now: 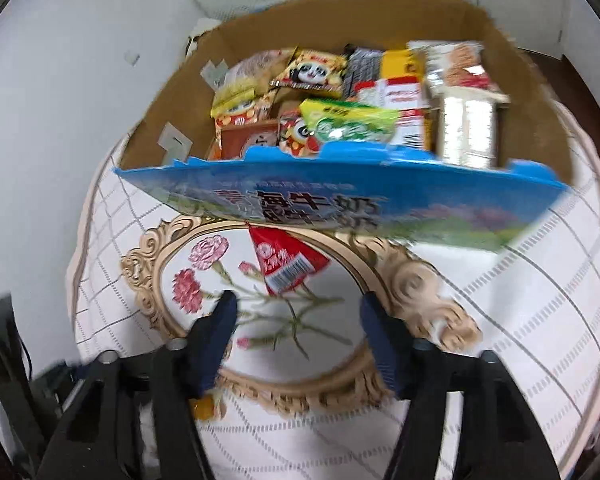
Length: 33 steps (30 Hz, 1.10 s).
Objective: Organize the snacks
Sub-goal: 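Lift both tools out of the box back toward the table, then grasp the orange-yolk snack bag with left tool while right grasps red sausage pack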
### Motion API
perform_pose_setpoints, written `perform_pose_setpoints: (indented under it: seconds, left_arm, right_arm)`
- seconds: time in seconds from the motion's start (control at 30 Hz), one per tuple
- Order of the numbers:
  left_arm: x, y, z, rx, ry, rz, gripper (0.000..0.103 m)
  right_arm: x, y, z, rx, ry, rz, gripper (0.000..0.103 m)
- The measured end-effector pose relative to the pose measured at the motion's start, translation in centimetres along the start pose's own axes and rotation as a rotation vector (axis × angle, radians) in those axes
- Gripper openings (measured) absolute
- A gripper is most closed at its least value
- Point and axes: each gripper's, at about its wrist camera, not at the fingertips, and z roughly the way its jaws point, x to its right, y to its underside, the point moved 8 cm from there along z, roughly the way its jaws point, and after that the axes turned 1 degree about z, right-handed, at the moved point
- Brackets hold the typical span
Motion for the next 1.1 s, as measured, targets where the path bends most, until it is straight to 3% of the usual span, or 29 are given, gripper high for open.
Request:
perform_pose_setpoints:
  seconds: [0.17,0.23,0.27,0.3,0.43,0.57,0.73,0.83,0.9,0.93,1.1]
  left_arm:
    - [-0.5,2.4,3.5,-0.135,0.058,-0.066,0.083]
    - [-0.8,3.0,4.0,-0.150,0.057,-0.079,0.083]
    - [-1.0,3.2,4.2,-0.156,0.056,-0.085,0.083]
    - [-1.2,3.5,4.4,-0.159,0.058,-0.096,0.083]
    - [-1.5,4.3,4.5,-0.165,0.081,-0.124,0.083]
    - [-1.6,5.2,5.2,-0.181,0.106,-0.108,0.083]
    - [-0.9,6.2,6.8,-0.203,0.127,-0.065,0.083]
    - [-0.6,5.8,7.4,-0.171,0.130,-0.030,0.082]
    - [-0.1,5.2,7.3,-0.141,0.139,0.004,0.060]
    - [0.0,5.1,7.3,-0.131,0.138,0.023,0.056]
    - [0.5,5.4,7.1,-0.114,0.144,0.102,0.048]
  right_arm:
    - [-1.2,-1.6,5.1,-0.045,0.018,-0.067,0.074]
    - [-1.6,-1.9,6.9,-0.065,0.031,-0.090,0.072]
    - [-1.6,-2.0,7.7,-0.066,0.058,-0.110,0.059]
    - [-1.7,-2.0,8.0,-0.062,0.070,-0.124,0.055]
    - [-2.1,-1.4,7.6,-0.042,0.075,-0.164,0.053]
    - [-1.3,1.3,5.9,-0.056,0.072,-0.162,0.053]
    - [0.9,7.0,3.2,-0.099,0.073,-0.104,0.053]
    - [2.2,10.4,2.2,-0.131,0.093,-0.042,0.053]
    - [2.7,12.5,2.1,-0.153,0.105,0.007,0.053]
    - [3.1,13.6,2.1,-0.159,0.108,0.032,0.053]
    - [3.6,16.4,2.7,-0.175,0.149,0.121,0.053]
